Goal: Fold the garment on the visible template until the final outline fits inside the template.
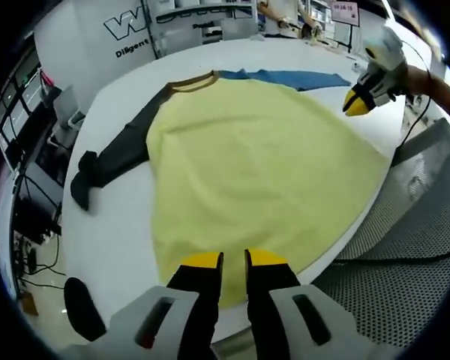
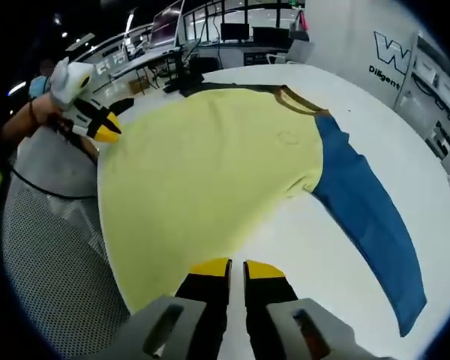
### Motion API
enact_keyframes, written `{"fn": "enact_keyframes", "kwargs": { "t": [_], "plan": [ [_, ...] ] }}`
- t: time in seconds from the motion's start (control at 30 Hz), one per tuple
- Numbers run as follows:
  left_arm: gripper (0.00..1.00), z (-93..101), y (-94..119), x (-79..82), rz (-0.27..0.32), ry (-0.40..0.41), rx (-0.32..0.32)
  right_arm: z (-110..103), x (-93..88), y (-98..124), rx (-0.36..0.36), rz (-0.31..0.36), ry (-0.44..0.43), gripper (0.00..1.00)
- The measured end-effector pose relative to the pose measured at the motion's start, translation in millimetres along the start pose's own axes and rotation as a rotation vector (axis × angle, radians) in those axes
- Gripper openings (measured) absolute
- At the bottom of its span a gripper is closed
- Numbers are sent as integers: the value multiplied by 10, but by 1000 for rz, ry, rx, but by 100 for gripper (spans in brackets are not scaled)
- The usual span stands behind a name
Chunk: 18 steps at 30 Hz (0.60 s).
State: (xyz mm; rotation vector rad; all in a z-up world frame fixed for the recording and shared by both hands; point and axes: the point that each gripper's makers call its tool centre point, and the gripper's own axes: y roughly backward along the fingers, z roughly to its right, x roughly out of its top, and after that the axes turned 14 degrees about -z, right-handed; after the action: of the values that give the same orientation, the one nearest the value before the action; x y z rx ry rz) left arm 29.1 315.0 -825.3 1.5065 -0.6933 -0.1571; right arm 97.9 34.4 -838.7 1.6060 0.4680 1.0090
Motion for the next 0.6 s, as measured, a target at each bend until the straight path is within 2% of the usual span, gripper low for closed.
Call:
{"fn": "enact_keyframes", "kwargs": {
  "t": [0.33,0.6],
  "plan": [
    [10,-8,-32,-5,-7,3,-4,11,132,-125,19,6,4,0],
    [10,-22,-62,-36,-19,4,-5,-35,121,-184,15,-22,41,0]
  ]
}}
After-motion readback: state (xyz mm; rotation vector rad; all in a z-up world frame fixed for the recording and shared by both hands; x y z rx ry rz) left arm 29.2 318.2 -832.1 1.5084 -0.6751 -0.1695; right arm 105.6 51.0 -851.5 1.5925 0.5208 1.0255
